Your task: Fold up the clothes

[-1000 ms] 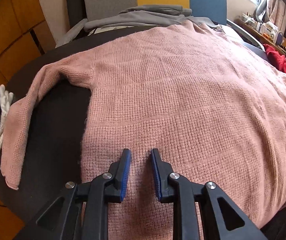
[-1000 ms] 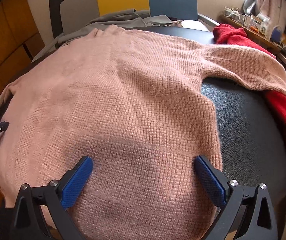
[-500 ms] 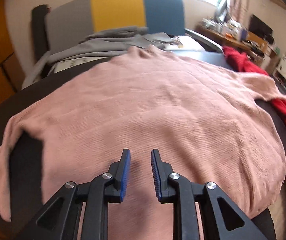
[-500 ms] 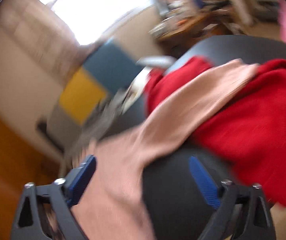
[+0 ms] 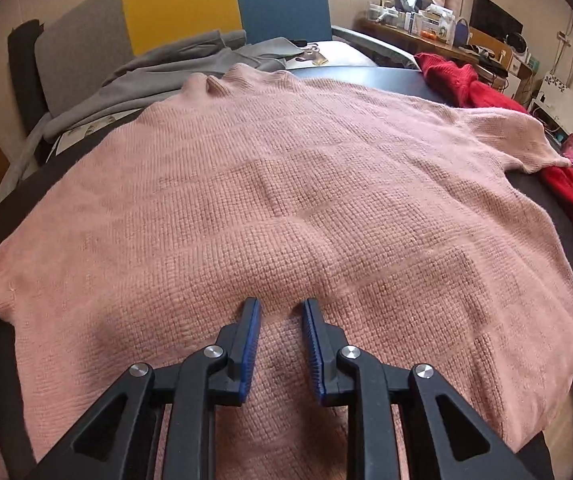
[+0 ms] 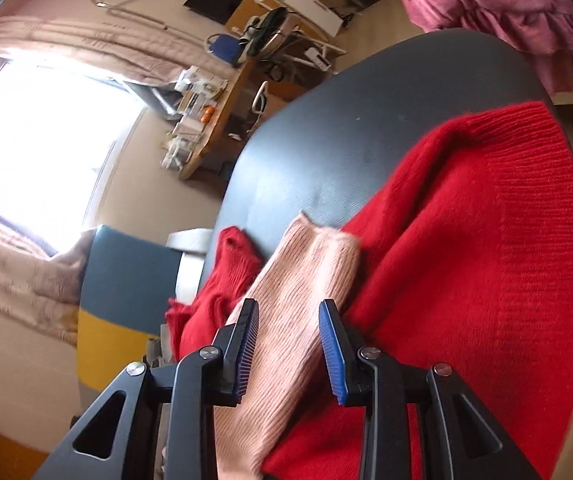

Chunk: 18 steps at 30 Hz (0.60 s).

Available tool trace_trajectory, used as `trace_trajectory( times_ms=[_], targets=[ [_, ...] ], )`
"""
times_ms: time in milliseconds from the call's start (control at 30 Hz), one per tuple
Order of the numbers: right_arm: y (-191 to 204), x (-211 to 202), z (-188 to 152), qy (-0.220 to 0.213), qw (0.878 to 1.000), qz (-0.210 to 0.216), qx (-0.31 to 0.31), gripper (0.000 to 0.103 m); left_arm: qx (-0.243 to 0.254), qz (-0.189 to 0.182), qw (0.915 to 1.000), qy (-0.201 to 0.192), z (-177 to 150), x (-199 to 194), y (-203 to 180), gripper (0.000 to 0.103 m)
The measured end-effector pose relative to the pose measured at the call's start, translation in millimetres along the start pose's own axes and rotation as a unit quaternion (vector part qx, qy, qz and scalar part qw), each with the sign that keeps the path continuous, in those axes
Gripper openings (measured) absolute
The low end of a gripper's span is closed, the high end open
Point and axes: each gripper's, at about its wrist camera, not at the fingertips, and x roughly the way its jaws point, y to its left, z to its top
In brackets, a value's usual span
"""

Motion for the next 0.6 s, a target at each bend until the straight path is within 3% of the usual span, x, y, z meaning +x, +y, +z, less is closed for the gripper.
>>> trace_trajectory(
  times_ms=[333, 433, 533, 600],
  targets=[
    [-27.8, 19.5, 4.5, 0.009, 0.999, -0.024, 0.042, 0.038, -0.002, -0.006, 1.0, -0.004, -0.2, 0.7, 2.2, 0.024],
    [-25.6, 30.7, 5.9, 0.01, 0.999, -0.035, 0.027, 0.037, -0.005, -0.007, 1.0, -0.004, -0.2, 1.3, 2.9, 0.025],
    [-13.6, 38.5, 6.4, 0.017, 0.997, -0.074, -0.019, 0.01, -0.004, -0.005, 1.0, -0.004, -0.6, 1.6, 1.2, 0.027],
    [-4.1, 34.8, 5.7, 0.012, 0.996, -0.08, -0.045, 0.007, -0.002, -0.004, 1.0, -0.003, -0.3, 2.1, 0.3, 0.027]
  ],
)
